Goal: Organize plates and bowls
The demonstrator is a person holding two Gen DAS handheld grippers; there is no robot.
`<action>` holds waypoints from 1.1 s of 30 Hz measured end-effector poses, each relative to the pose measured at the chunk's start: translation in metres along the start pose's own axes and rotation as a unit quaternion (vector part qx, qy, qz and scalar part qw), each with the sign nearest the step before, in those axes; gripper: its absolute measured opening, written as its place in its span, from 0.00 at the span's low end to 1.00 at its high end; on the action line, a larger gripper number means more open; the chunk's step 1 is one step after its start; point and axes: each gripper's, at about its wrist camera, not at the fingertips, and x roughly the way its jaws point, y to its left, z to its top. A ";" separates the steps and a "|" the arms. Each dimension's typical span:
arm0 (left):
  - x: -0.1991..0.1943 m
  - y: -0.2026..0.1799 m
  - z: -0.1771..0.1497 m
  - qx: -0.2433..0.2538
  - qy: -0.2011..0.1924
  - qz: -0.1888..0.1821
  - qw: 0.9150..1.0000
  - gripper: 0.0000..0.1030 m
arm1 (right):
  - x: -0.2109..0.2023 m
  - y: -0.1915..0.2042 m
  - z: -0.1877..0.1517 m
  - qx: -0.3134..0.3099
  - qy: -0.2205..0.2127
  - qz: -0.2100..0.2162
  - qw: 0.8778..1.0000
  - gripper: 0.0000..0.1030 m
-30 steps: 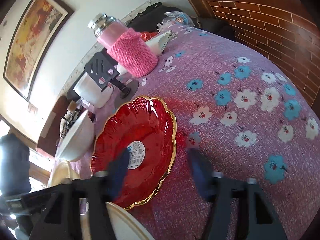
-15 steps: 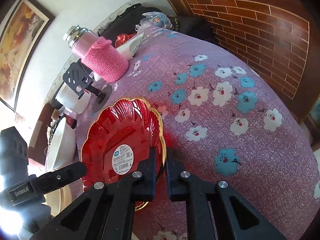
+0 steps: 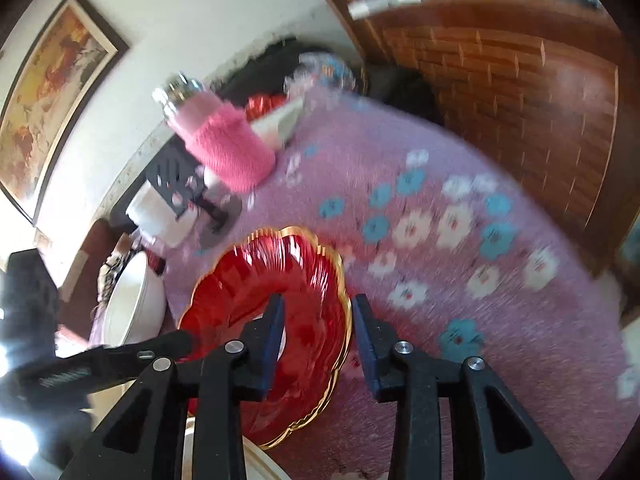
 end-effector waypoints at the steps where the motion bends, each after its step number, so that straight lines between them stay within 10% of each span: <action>1: -0.015 0.006 -0.002 -0.002 -0.011 -0.005 1.000 0.69 | -0.006 0.001 0.001 -0.002 -0.015 -0.002 1.000 0.36; 8: -0.134 0.099 -0.020 -0.034 -0.103 0.035 0.994 0.71 | -0.038 0.017 0.003 -0.035 -0.079 -0.038 0.996 0.36; 13: -0.173 0.178 -0.029 -0.100 -0.113 0.063 0.986 0.72 | -0.081 0.082 -0.009 -0.087 -0.081 0.036 0.992 0.37; 18: -0.189 0.229 -0.047 -0.134 -0.120 0.104 0.978 0.72 | -0.077 0.158 -0.044 -0.142 0.019 0.155 0.977 0.48; 24: -0.185 0.297 -0.057 -0.199 -0.085 0.111 0.970 0.72 | -0.022 0.233 -0.134 -0.125 0.211 0.283 0.927 0.49; 33: -0.163 0.325 -0.057 -0.223 -0.049 0.069 0.971 0.72 | 0.049 0.283 -0.194 -0.074 0.256 0.229 0.936 0.49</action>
